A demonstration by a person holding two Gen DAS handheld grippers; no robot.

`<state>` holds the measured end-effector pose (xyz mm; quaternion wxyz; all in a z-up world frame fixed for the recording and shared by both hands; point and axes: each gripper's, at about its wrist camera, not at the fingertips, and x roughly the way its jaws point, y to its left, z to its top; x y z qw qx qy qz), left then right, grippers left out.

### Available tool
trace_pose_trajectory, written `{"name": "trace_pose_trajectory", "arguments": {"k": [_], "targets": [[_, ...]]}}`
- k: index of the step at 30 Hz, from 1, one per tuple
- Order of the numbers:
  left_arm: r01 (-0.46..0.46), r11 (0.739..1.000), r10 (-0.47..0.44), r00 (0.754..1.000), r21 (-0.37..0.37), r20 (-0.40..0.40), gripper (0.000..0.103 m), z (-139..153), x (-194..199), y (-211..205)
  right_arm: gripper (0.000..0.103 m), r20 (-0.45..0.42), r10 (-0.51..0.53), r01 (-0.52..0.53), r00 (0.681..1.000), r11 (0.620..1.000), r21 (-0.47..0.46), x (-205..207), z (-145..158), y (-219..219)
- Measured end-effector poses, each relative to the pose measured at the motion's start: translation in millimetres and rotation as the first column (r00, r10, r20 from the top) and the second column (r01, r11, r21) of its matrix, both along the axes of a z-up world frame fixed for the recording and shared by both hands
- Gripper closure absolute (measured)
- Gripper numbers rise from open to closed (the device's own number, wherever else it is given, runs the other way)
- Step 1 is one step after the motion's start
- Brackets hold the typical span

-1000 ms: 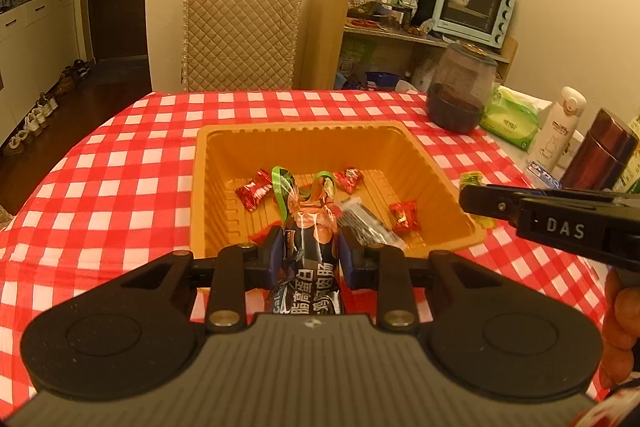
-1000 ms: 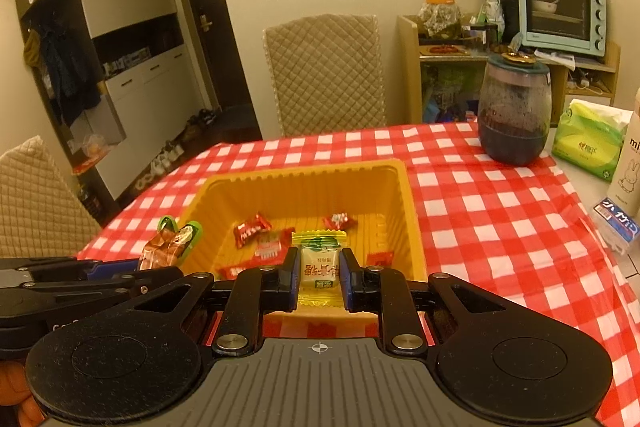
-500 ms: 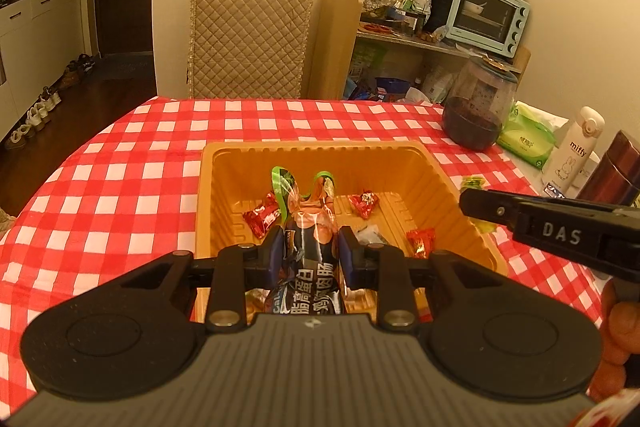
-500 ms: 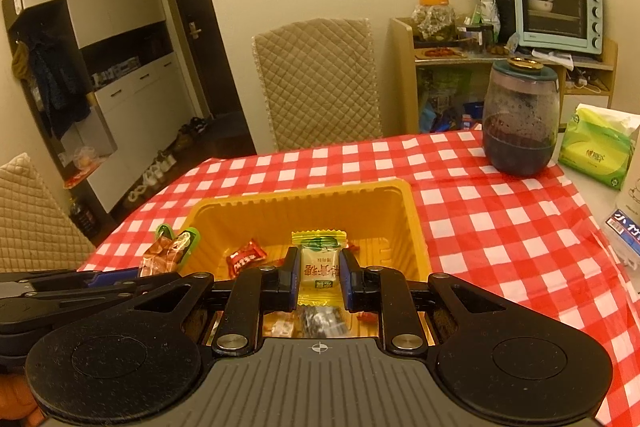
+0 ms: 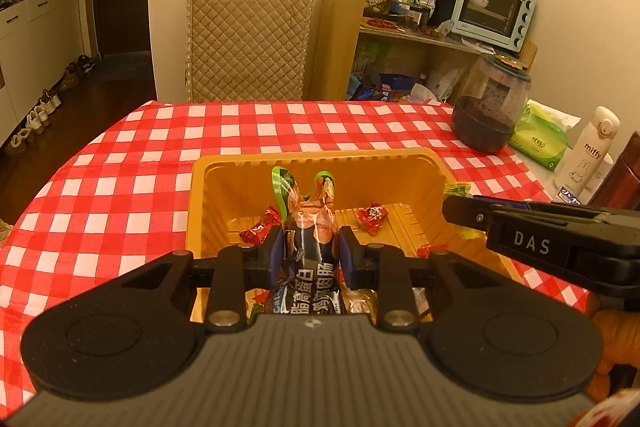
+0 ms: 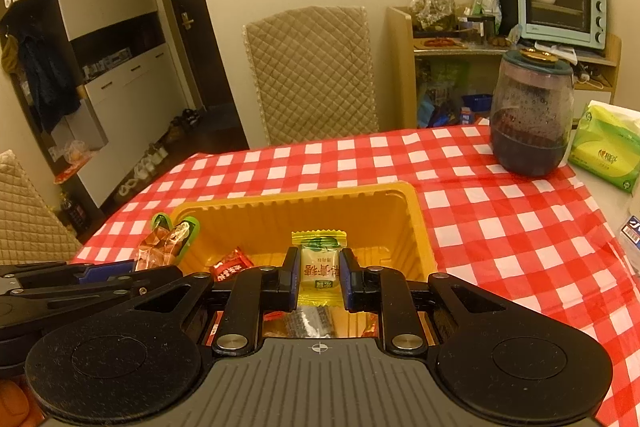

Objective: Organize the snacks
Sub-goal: 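Lower both held snacks into the tray and open both grippers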

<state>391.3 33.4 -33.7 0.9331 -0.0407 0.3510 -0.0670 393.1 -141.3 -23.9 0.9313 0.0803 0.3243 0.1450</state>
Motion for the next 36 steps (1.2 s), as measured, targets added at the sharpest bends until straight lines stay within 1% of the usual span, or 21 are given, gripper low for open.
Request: {"name": "trace_pose_trajectory", "arguments": {"k": [4, 12, 28, 30, 36], "targets": [[0.013, 1.0, -0.013, 1.0, -0.001, -0.023, 0.077, -5, 9, 4, 0.083, -0.011, 0.0, 0.0, 1.0, 1.0, 0.002, 7, -3, 0], [-0.003, 1.0, 0.003, 0.998, 0.008, -0.056, 0.077, -13, 23, 15, 0.083, -0.039, 0.013, -0.012, 0.999, 1.0, 0.008, 15, -11, 4], [0.013, 1.0, -0.012, 0.998, 0.022, -0.056, 0.076, -21, 31, 6, 0.083, -0.054, 0.01, -0.01, 0.998, 1.0, 0.005, 20, -16, 4], [0.006, 1.0, -0.005, 0.999, 0.028, -0.052, 0.069, -20, 30, 7, 0.083, -0.054, 0.009, -0.009, 0.998, 1.0, 0.008, 21, -16, 3], [-0.009, 1.0, 0.01, 0.999, 0.023, -0.043, 0.069, -18, 28, 15, 0.083, -0.053, 0.007, -0.007, 0.999, 1.0, 0.012, 20, -16, 2]]}}
